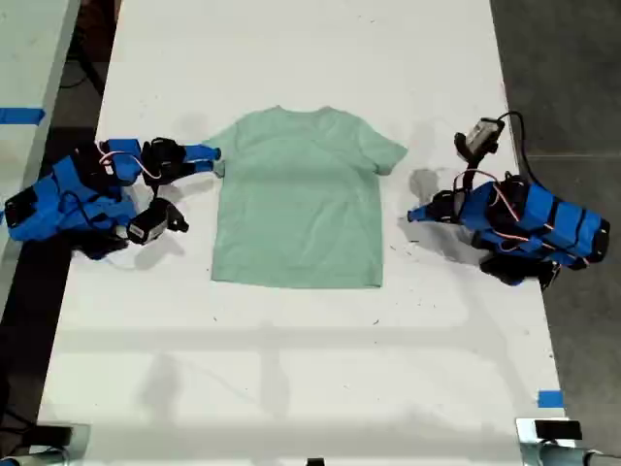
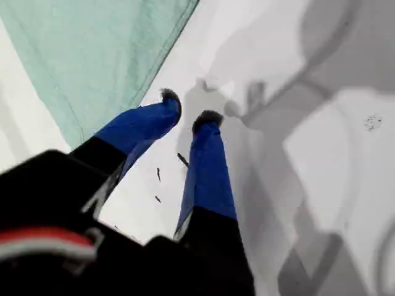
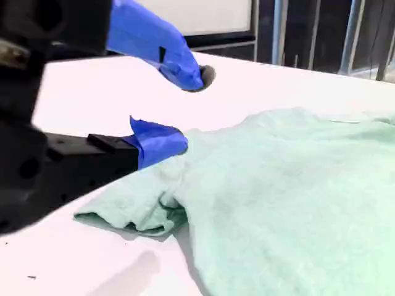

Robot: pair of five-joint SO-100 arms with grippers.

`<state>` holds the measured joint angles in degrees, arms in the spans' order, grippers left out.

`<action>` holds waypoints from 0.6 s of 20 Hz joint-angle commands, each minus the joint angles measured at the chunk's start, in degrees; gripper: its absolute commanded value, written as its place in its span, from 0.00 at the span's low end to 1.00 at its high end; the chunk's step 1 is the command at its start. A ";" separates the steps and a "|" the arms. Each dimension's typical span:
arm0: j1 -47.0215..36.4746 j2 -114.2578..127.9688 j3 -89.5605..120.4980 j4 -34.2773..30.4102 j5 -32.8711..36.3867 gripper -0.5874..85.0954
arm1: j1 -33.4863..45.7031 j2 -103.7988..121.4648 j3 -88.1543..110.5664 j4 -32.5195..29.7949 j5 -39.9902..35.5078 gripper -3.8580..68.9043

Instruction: Fold t shirt

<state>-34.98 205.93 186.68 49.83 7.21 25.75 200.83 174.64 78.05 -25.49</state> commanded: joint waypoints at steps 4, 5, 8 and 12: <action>-16.52 0.70 2.20 -5.19 10.72 0.00 | -0.88 -0.26 -13.89 1.93 0.44 0.03; -16.61 0.70 2.20 -5.19 10.72 0.00 | 0.18 -1.32 -17.84 3.34 0.53 0.03; -16.52 0.70 2.20 -5.19 10.72 0.00 | 4.48 -17.49 -31.03 3.43 1.14 0.07; -16.35 0.70 2.20 -5.19 10.72 0.00 | 15.29 -46.23 -45.09 -2.29 -7.56 0.34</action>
<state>-50.80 206.10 186.68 45.70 17.75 36.47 166.38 137.90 79.54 -28.92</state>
